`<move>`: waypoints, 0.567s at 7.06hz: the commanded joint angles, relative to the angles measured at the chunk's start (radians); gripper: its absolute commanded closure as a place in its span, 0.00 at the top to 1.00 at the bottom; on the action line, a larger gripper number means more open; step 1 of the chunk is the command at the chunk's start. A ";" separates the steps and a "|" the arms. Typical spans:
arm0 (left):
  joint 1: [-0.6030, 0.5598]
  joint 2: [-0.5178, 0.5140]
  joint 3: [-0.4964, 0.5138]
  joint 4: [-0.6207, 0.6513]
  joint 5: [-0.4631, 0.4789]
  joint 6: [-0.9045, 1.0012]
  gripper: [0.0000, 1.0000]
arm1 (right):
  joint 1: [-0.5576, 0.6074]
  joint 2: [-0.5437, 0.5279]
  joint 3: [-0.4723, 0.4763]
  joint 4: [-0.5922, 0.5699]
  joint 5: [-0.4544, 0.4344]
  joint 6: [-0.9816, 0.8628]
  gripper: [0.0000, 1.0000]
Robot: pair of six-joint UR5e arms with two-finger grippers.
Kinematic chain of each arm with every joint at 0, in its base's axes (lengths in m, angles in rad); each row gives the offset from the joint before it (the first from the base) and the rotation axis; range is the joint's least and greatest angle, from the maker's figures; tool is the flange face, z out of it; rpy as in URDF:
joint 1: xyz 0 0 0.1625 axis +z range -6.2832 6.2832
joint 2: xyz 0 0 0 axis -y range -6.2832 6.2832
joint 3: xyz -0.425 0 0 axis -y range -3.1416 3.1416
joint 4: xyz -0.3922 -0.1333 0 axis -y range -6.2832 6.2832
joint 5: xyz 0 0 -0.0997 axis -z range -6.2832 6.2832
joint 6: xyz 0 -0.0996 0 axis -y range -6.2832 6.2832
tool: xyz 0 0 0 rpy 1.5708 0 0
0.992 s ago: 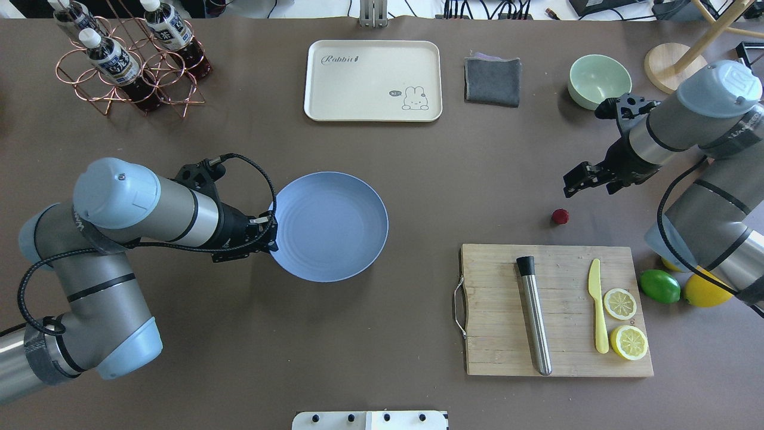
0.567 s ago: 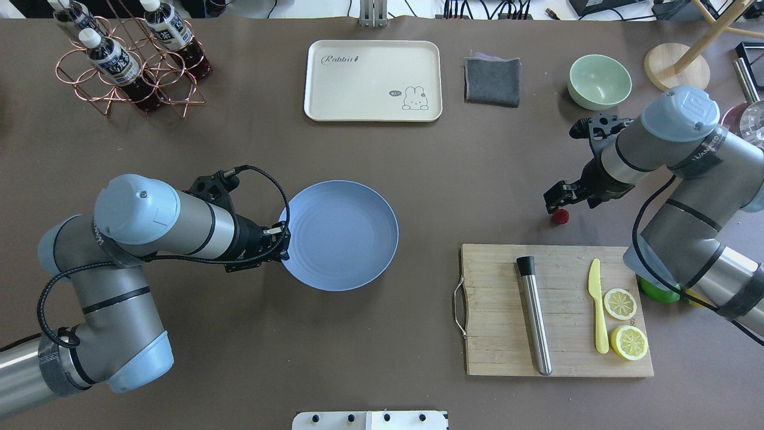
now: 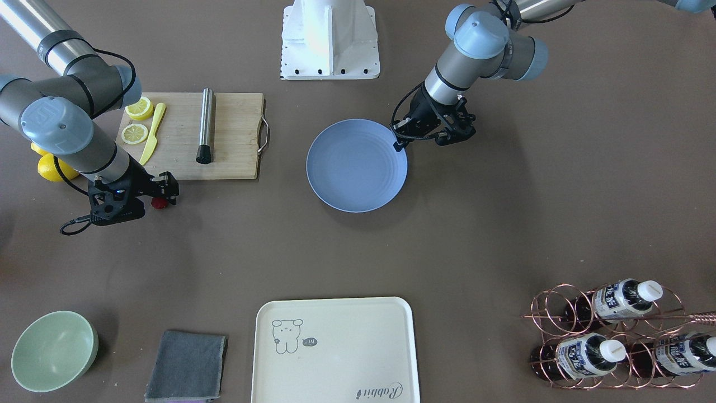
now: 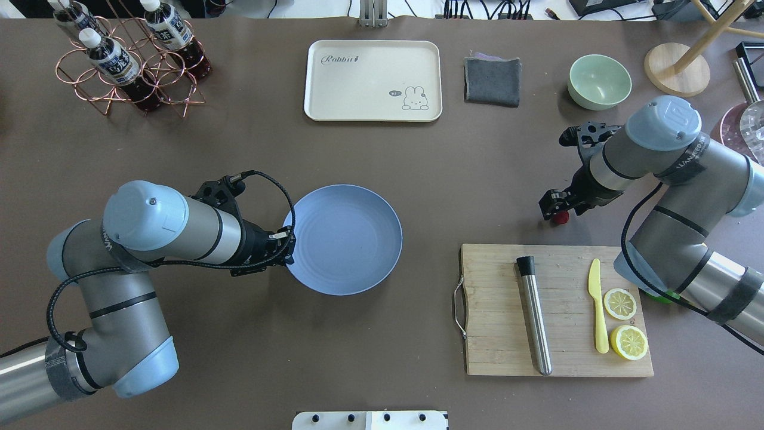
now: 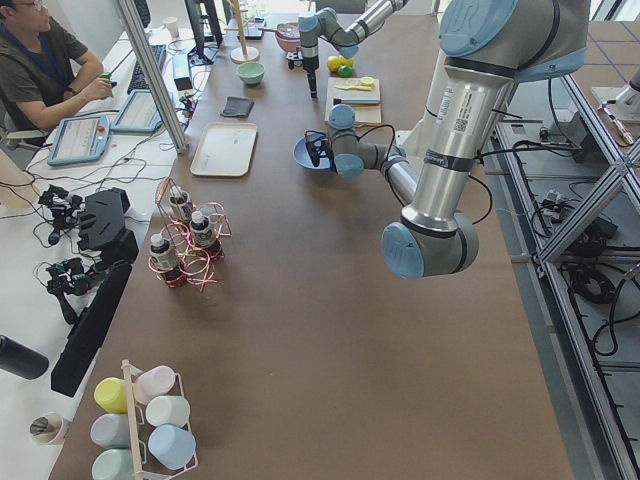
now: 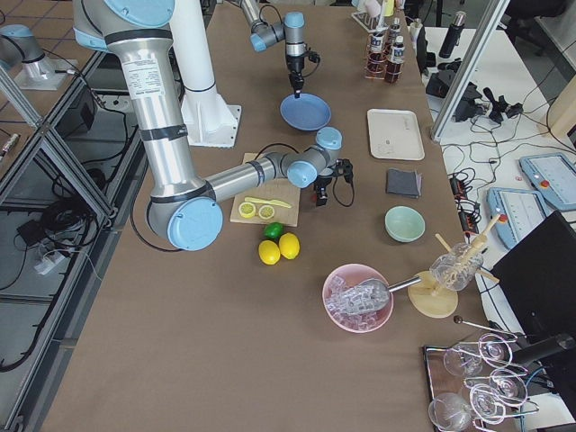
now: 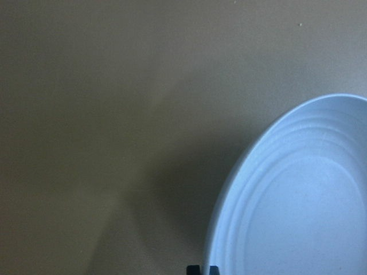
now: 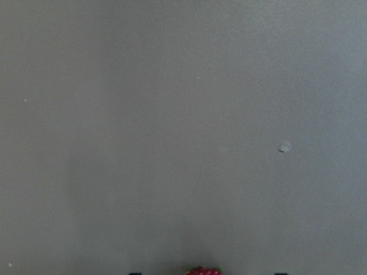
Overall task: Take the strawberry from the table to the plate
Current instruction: 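Close the right gripper on the red strawberry while the left holds the plate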
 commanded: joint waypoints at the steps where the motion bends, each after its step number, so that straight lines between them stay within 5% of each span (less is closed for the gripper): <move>1: 0.015 -0.012 0.010 -0.001 0.010 -0.004 0.00 | -0.001 0.001 0.006 -0.001 0.004 0.001 0.00; 4: 0.042 -0.043 0.033 -0.001 0.039 -0.007 0.00 | 0.001 0.029 0.010 -0.001 0.014 0.003 0.00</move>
